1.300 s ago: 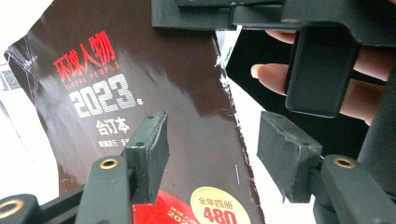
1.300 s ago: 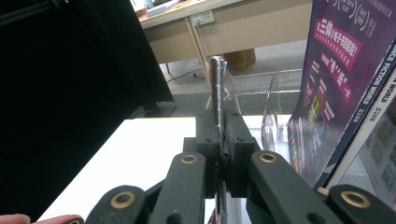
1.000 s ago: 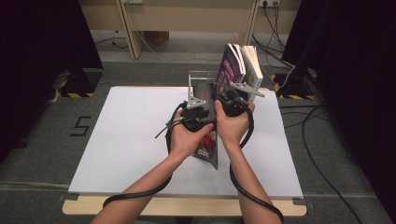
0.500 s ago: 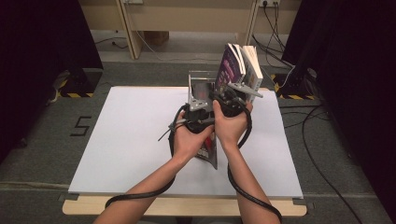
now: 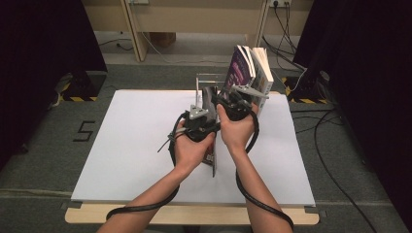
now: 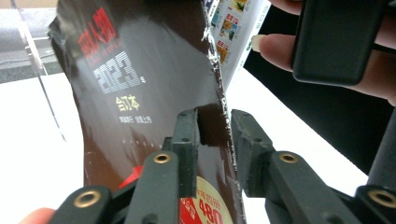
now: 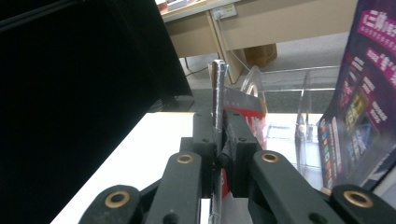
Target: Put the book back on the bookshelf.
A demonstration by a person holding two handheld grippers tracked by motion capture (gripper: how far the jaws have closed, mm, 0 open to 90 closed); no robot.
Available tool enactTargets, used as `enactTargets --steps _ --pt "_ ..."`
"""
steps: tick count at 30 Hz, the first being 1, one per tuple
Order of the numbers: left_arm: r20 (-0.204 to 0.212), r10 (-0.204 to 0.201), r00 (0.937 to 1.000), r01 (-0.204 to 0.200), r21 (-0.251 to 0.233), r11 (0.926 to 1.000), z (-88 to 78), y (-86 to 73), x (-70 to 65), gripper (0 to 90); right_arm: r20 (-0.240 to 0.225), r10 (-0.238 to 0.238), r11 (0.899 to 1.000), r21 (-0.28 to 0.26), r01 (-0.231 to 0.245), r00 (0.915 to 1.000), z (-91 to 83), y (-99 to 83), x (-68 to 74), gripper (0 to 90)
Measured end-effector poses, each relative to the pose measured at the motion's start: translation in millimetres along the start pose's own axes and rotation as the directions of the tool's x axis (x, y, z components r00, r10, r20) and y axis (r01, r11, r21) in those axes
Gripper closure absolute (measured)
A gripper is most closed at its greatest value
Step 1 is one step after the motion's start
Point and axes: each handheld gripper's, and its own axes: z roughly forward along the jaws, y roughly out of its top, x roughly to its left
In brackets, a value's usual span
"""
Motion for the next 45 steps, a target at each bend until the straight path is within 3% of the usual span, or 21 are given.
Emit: enactTargets --steps 5,7,10,16,18,21,26,29,37,43,45 --pt "-0.010 -0.009 0.9999 0.009 -0.015 0.9998 -8.2 -0.9 7.5 83.0 -0.019 -0.015 1.000 0.012 0.016 0.9997 3.8 2.5 2.6 80.7" --pt "-0.020 -0.009 0.9998 0.008 -0.034 0.9994 -12.0 -1.7 13.1 86.7 -0.025 -0.023 1.000 0.012 0.023 0.9994 4.8 3.7 3.0 74.7" --pt "-0.004 -0.038 0.9993 0.038 -0.041 0.9984 -16.1 -1.6 24.8 87.2 -0.054 -0.025 1.000 0.015 0.026 0.9982 3.7 5.9 1.4 68.5" --pt "0.017 -0.058 0.9982 0.058 -0.047 0.9972 -21.5 1.1 40.0 87.3 -0.121 -0.007 1.000 -0.008 0.006 0.9927 -15.3 7.8 -7.2 62.4" --pt "0.021 -0.059 0.9980 0.060 -0.053 0.9968 -22.3 -0.4 42.7 87.3 -0.117 -0.005 1.000 -0.022 0.002 0.9931 -21.3 6.8 -12.5 62.6" --pt "0.026 -0.067 0.9974 0.069 -0.058 0.9960 -23.9 -2.0 46.0 87.4 -0.098 0.003 0.999 -0.042 -0.007 0.9952 -33.9 4.3 -24.6 62.7" --pt "0.033 -0.065 0.9973 0.067 -0.064 0.9957 -27.2 -1.5 48.4 87.4 -0.074 0.014 0.999 -0.031 -0.016 0.9971 -47.1 -1.6 -40.9 62.7" --pt "0.041 -0.069 0.9968 0.072 -0.075 0.9946 -31.1 -0.5 51.5 87.5 -0.045 0.032 0.999 -0.012 -0.033 0.9985 -57.9 -11.9 -58.4 62.7" --pt "0.061 -0.080 0.9950 0.085 -0.083 0.9930 -38.7 1.8 60.0 87.6 0.033 0.105 0.991 0.077 -0.107 0.9939 -67.5 -58.4 -102.7 62.6" --pt "0.063 -0.082 0.9947 0.086 -0.077 0.9933 -40.2 3.5 65.4 87.6 0.087 0.127 0.979 0.148 -0.139 0.9881 -72.5 -92.7 -124.5 62.8" --pt "0.065 -0.082 0.9945 0.087 -0.080 0.9930 -40.4 3.6 66.0 87.6 0.092 0.130 0.977 0.155 -0.143 0.9873 -73.3 -96.0 -126.7 62.8"
